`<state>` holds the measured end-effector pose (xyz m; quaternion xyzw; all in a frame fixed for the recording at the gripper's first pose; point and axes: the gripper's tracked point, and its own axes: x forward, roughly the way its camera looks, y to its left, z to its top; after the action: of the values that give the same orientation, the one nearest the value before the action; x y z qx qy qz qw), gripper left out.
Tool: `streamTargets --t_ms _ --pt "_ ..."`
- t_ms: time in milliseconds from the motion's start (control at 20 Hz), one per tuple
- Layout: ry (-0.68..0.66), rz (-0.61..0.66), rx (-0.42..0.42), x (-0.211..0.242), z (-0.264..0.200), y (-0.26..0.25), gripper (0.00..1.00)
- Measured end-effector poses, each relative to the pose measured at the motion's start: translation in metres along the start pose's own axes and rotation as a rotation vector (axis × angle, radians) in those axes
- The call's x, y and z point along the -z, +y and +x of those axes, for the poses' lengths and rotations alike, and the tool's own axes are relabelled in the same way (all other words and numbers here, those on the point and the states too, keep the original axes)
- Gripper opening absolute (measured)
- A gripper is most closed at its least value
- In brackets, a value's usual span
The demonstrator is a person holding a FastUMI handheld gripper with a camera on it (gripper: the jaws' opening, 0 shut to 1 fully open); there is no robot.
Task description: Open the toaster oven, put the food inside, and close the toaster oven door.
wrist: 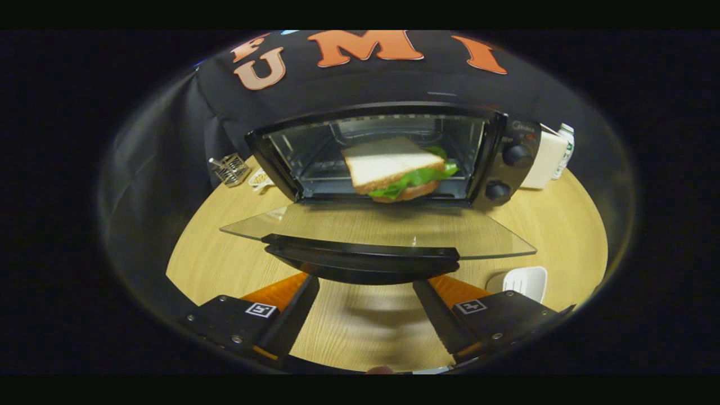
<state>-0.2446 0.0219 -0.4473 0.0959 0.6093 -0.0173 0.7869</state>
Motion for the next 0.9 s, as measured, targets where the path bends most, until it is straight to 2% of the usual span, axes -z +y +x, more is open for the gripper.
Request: streamTargets --t_ms 300,500,750,900 --pt "-0.103 0.022 0.015 -0.075 -0.008 -0.006 0.99" --pt "-0.174 0.009 0.042 -0.108 -0.005 -0.018 0.99" --pt "-0.281 -0.002 0.066 -0.155 -0.048 -0.024 0.99" --pt "-0.408 -0.036 0.066 -0.188 -0.093 -0.023 0.99"
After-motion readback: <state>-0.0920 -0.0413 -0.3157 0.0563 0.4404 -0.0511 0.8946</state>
